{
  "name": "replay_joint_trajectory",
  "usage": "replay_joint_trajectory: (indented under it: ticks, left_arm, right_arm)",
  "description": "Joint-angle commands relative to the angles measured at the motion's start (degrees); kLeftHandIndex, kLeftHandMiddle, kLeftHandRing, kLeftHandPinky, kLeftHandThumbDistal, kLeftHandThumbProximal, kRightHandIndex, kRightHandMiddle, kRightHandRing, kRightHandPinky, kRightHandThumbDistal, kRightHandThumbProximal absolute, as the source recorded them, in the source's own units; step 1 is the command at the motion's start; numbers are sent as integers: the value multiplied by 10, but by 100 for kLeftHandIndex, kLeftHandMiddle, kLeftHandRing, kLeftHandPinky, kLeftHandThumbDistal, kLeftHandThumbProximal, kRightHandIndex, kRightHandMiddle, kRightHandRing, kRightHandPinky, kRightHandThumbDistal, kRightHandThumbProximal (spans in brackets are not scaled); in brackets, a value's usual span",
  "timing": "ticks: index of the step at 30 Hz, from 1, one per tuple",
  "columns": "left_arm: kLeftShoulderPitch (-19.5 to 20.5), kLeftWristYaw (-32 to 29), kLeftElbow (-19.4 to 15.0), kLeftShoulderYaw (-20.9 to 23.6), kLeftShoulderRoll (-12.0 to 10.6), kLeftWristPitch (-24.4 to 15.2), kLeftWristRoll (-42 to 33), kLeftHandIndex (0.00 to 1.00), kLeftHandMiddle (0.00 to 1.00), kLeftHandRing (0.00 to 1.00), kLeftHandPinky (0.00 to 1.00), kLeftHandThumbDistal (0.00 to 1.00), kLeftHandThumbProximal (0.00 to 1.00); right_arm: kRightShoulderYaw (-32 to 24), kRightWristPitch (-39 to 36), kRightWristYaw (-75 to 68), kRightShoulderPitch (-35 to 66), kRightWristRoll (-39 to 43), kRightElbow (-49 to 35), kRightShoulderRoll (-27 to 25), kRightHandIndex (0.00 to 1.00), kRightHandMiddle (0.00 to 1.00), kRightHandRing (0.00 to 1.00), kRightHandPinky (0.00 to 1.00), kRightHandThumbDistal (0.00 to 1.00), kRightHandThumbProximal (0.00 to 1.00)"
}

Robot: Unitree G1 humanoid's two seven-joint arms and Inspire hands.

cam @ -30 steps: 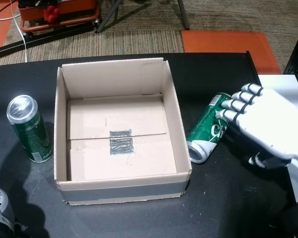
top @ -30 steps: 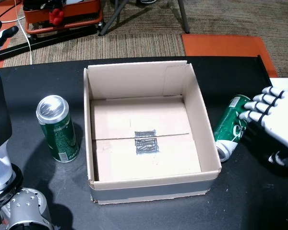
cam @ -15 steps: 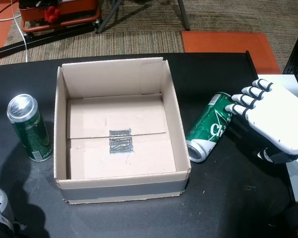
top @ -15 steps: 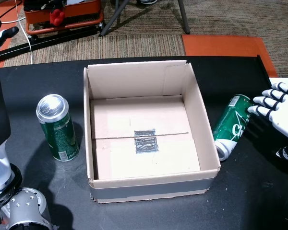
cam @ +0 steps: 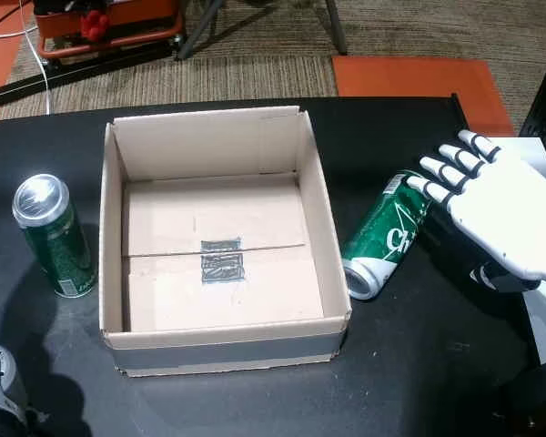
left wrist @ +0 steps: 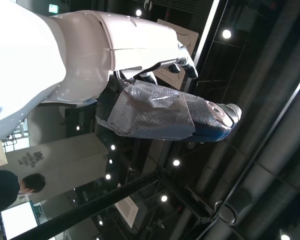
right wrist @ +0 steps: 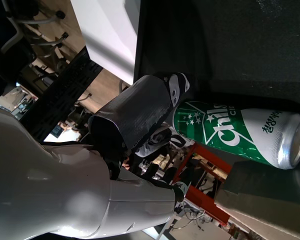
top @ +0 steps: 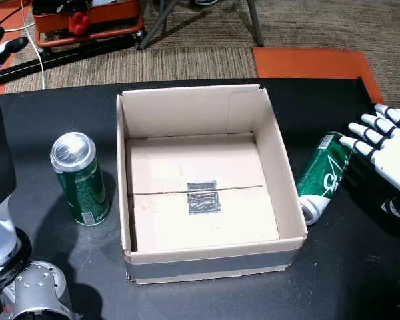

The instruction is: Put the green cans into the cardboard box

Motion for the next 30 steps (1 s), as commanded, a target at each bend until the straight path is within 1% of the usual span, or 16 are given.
replay_joint_trajectory:
  ticks: [1,5,9,13,15,17,20,21,23,24,26,28,30]
  left_arm:
    - [5,-1,-3,-1,-12,-3,5,69,79,97,91,62,79]
    - [3,-2,1,1,-11,-13,5,69,80,98,92,63,81]
    - [4,4,-3,-2,-14,-14,7,69,79,97,91,63,81]
    - [6,1,-4,-6,-12,-9,7,70,80,98,91,64,79]
    - [6,1,-3,-7,-11,-10,7,70,80,98,91,65,80]
    - [6,1,-2,-8,-12,-12,8,70,80,98,92,64,80]
    - [6,4,-3,-10,-14,-14,9,70,79,97,91,64,80]
    - [7,4,-3,-10,-14,-14,9,70,79,97,91,64,80]
    - [6,3,-1,-10,-14,-12,7,70,79,97,91,63,79]
    - [7,3,-1,-11,-13,-12,8,70,79,97,91,63,80]
    - [7,1,-1,-11,-14,-12,7,70,79,97,92,62,80]
    - [6,0,-1,-12,-15,-15,7,69,79,97,92,62,81]
    - [7,5,-4,-14,-18,-17,10,69,79,97,92,63,80]
  right_arm:
    - [6,3,-11,-10,6,2,6,91,89,92,89,100,40]
    - [4,1,-14,-12,10,4,8,89,89,92,89,100,40]
    - [3,2,-8,-14,14,5,9,92,90,92,90,100,39]
    - [3,-1,7,-15,18,8,13,89,90,94,91,100,38]
    - [3,1,12,-16,19,10,17,87,89,93,90,100,39]
    - [4,4,13,-17,20,11,22,90,90,93,90,100,40]
    - [9,14,16,-22,20,14,32,95,91,93,91,100,43]
    - [10,15,21,-24,20,15,35,95,91,93,90,100,43]
    - [13,15,27,-29,21,17,42,92,90,92,89,100,42]
    - [16,16,31,-32,20,18,45,91,90,92,89,100,43]
    - [25,22,38,-37,14,21,51,92,92,93,90,100,46]
    - [37,25,49,-43,7,24,56,93,93,94,91,100,45]
    - [52,25,58,-50,-1,25,59,93,92,94,90,100,43]
